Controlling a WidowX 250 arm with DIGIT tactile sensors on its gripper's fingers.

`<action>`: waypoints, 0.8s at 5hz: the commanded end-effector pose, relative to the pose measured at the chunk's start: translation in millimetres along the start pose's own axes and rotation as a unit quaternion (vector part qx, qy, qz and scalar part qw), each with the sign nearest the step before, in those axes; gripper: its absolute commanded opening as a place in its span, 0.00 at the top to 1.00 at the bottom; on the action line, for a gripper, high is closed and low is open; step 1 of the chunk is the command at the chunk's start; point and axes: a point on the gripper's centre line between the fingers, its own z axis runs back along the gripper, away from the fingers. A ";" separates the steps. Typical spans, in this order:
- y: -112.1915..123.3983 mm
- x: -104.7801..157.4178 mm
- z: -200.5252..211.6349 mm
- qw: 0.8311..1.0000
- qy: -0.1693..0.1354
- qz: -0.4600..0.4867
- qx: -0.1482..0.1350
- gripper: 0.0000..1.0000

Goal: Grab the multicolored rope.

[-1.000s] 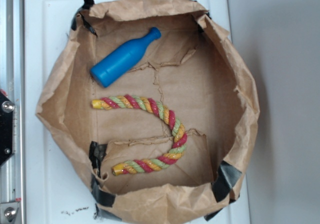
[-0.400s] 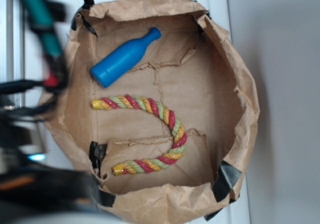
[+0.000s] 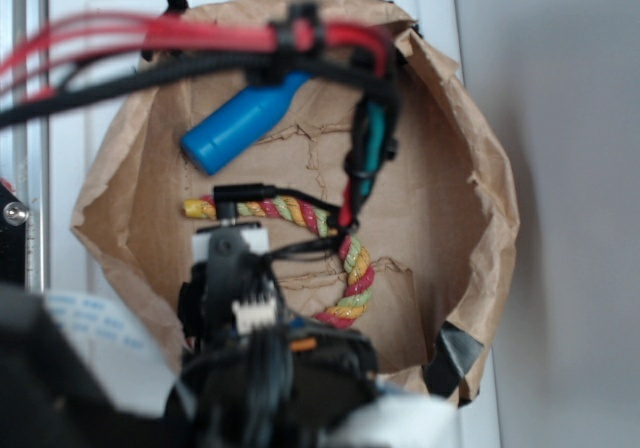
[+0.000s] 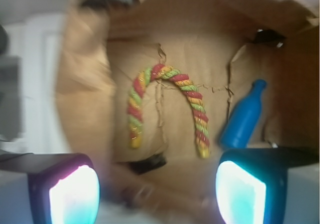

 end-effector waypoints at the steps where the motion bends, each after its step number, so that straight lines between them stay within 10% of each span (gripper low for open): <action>1: 45.1 24.8 -11.7 0.998 -0.005 0.001 -0.058 0.00; 4: 50.4 37.7 1.5 0.996 -0.012 0.013 -0.084 0.00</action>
